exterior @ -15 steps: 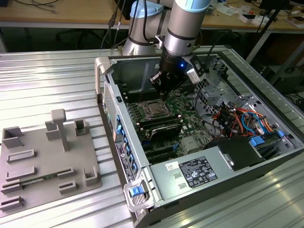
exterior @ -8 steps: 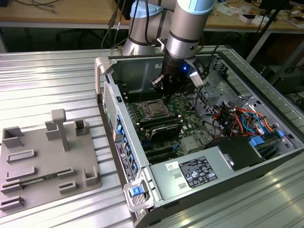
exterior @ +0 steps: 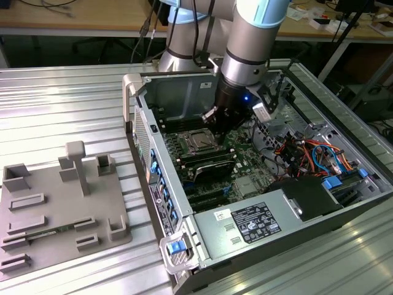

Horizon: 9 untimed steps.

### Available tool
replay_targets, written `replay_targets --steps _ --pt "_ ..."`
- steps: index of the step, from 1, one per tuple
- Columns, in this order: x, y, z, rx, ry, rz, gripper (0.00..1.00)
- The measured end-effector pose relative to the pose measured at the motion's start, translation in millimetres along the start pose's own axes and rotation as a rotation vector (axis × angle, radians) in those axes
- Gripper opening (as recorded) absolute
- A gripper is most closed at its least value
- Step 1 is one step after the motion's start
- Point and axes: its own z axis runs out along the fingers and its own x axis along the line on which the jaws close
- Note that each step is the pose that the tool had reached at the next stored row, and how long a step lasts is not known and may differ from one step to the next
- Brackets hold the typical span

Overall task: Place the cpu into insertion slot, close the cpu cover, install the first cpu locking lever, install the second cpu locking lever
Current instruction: 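Install the second cpu locking lever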

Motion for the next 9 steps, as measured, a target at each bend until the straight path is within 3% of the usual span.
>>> replay_targets --steps 1,2,3,5,9 --pt "0.3 -1.5 0.1 -0.0128 -0.0008 0.000 0.11" --pt "0.8 -3.0 0.3 -0.0384 -0.0026 0.001 0.11" --pt "1.2 -3.5 0.4 -0.0468 -0.0031 0.001 0.11" --pt "4.1 -4.9 1.1 -0.0546 -0.0032 0.002 0.11" --pt "19.4 -5.5 3.9 -0.0551 -0.0002 0.002 0.11"
